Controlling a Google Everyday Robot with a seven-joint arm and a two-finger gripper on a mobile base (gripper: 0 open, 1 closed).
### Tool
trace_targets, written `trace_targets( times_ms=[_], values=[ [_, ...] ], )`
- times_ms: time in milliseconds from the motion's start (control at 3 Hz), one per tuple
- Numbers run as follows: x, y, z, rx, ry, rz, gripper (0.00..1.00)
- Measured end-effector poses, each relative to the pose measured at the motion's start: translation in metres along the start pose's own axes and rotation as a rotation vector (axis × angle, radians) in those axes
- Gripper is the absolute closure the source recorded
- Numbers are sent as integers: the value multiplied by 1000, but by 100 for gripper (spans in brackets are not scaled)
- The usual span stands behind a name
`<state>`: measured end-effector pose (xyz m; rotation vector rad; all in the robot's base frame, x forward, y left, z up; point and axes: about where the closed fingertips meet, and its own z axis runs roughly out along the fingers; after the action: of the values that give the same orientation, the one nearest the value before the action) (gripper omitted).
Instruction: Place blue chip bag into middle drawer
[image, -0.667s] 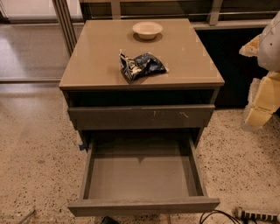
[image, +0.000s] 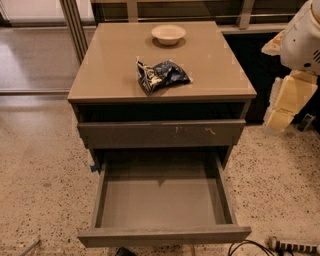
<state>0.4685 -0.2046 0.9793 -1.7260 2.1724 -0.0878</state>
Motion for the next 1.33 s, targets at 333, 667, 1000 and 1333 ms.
trace_targets(
  times_ms=[333, 667, 1000, 1333],
  values=[
    [-10, -10, 4, 26, -19, -6, 0],
    [-43, -45, 21, 47, -106, -76, 0],
    [-83, -87, 37, 61, -188, -163, 0],
    [-141, -128, 70, 75, -268, -269, 0]
  ],
)
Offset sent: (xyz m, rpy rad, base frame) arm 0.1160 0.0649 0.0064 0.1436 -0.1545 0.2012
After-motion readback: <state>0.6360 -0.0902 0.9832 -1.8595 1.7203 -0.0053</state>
